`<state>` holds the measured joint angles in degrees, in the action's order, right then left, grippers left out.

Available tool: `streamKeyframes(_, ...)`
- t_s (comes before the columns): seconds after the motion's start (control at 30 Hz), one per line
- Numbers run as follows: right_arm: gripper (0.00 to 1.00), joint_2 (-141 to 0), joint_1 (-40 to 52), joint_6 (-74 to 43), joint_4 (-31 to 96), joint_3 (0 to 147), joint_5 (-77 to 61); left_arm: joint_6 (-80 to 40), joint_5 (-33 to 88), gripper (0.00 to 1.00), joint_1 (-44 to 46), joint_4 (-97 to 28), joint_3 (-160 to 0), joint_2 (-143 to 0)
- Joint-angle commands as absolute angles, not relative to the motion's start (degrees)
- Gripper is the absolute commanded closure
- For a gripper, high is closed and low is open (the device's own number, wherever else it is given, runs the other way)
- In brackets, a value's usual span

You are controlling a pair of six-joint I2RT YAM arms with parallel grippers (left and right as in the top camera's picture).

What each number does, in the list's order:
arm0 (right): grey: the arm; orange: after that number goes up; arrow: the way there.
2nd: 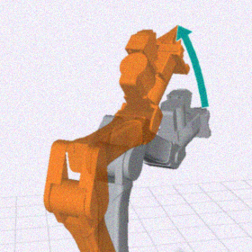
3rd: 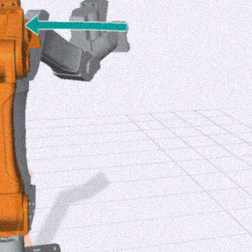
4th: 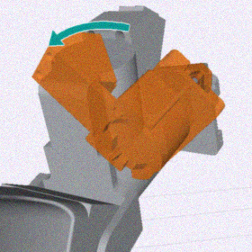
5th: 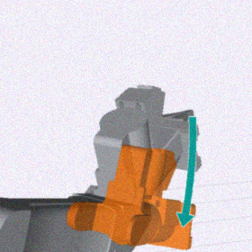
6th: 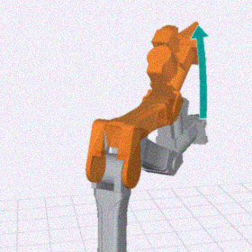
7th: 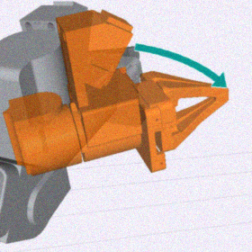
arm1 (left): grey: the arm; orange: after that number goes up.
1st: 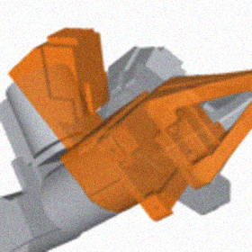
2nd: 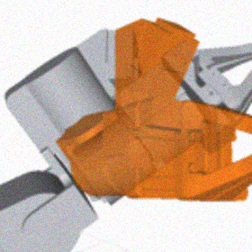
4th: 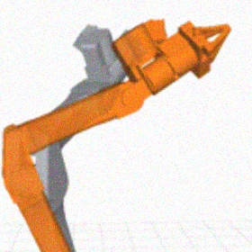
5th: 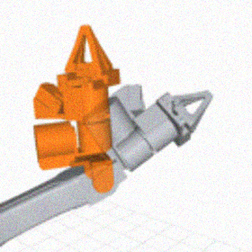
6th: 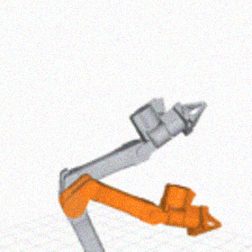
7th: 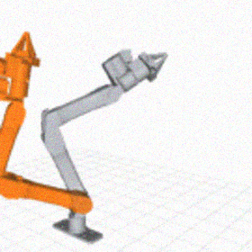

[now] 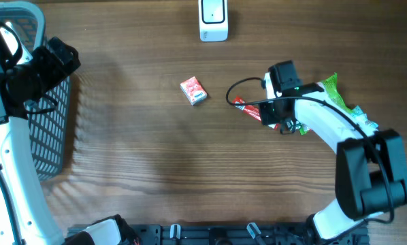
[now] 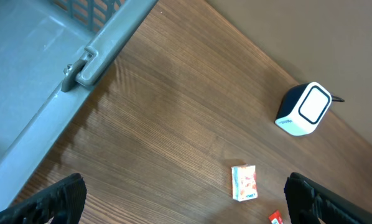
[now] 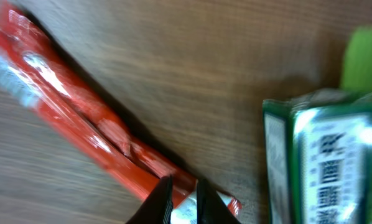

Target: Scan the item barcode

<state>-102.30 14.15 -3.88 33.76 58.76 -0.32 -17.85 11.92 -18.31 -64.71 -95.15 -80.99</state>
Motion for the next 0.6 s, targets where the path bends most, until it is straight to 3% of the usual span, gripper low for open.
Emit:
streamKeyframes(0.0,0.94,-104.36,14.41,-7.9,34.52,58.15,-4.34,-16.91,12.6,0.0,-18.11,-64.6,-95.64,-80.95)
streamKeyframes(0.1,0.91,-103.37,14.5,-7.4,35.64,58.17,-12.4,-16.91,12.6,0.0,-18.11,-64.6,-95.64,-80.95)
streamKeyframes(0.3,0.84,-99.42,14.48,-5.08,38.0,60.03,-15.53,-16.91,12.6,0.0,-18.11,-64.6,-95.64,-80.95)
streamKeyframes(0.43,0.67,-95.04,14.48,1.3,43.31,64.23,-14.68,-16.91,12.6,0.0,-18.11,-64.6,-95.64,-80.95)
streamKeyframes(0.53,0.4,-92.68,14.5,2.81,45.01,65.39,-14.74,-16.91,12.6,0.0,-18.11,-64.6,-95.64,-80.95)
streamKeyframes(0.57,0.38,-92.6,14.5,3.09,45.54,65.39,-14.59,-16.91,12.6,0.0,-18.11,-64.6,-95.64,-80.95)
